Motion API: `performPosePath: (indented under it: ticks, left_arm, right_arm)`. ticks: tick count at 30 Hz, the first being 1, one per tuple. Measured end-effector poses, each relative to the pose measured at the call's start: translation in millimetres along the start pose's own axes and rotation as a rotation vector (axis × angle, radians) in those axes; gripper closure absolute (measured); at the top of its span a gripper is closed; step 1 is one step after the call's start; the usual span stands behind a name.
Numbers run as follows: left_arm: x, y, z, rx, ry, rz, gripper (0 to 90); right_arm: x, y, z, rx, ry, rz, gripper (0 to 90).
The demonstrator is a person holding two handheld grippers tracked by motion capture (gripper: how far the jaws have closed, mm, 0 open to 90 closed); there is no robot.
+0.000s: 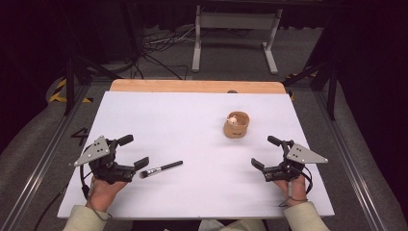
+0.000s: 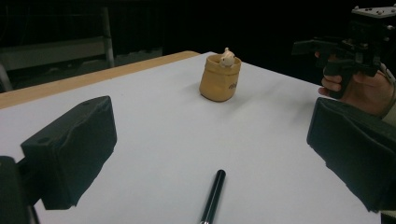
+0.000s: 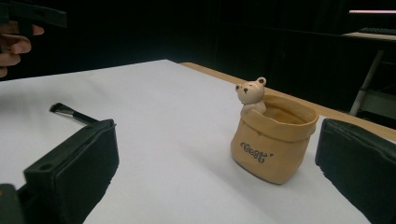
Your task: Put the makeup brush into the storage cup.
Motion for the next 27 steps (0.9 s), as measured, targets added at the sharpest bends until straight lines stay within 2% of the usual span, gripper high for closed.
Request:
performPosePath:
  ticks: [3, 6, 8, 9, 12, 16, 20, 22, 27]
  left_arm:
    - [7.8, -2.6, -4.1, 0.016, 0.023, 0.050, 0.8]
    - [13.2, -5.3, -6.0, 0.044, 0.009, 0.091, 0.9]
    - [15.9, -6.6, -5.3, 0.058, 0.004, 0.132, 2.8]
    - [17.7, -7.3, -5.0, 0.062, 0.015, 0.169, 3.1]
    - [22.0, -8.0, -2.1, 0.049, 0.019, 0.242, 5.6]
    - [25.4, -7.5, 0.7, 0.023, 0.022, 0.297, 6.9]
    - [29.3, -7.5, 4.5, 0.026, 0.025, 0.389, 7.2]
    - [30.9, -7.4, 4.8, 0.043, 0.029, 0.434, 8.8]
    - [34.8, -7.4, 3.6, 0.066, 0.032, 0.506, 9.5]
  right_arm:
    - [-1.1, -0.1, 0.3, -0.003, -0.003, 0.005, 0.0]
    - [-2.2, -0.9, -0.5, 0.001, -0.002, 0.002, 0.0]
    - [-2.6, -1.3, -1.2, 0.005, -0.003, 0.004, 0.0]
    - [-2.5, -1.4, -1.0, 0.003, -0.004, 0.005, 0.0]
    - [-1.8, -1.9, -0.2, -0.004, -0.006, 0.017, 0.0]
    - [-1.0, -4.1, 0.9, -0.010, -0.009, 0.022, 0.0]
    - [-2.0, -6.7, 0.1, -0.006, -0.004, 0.023, 0.0]
    - [-3.2, -7.2, -0.7, -0.002, -0.002, 0.023, 0.0]
    - [-5.4, -6.9, -2.7, 0.007, 0.005, 0.022, 0.0]
Point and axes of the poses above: each handheld gripper's, and its own axes: x roughly forward along the jaws, y roughly out of its underside, z roughly to its left, the point moved 7 cm from there along x, roughly forward along the jaws, and after that the axes turned 1 degree about x, right-handed, at the moved point
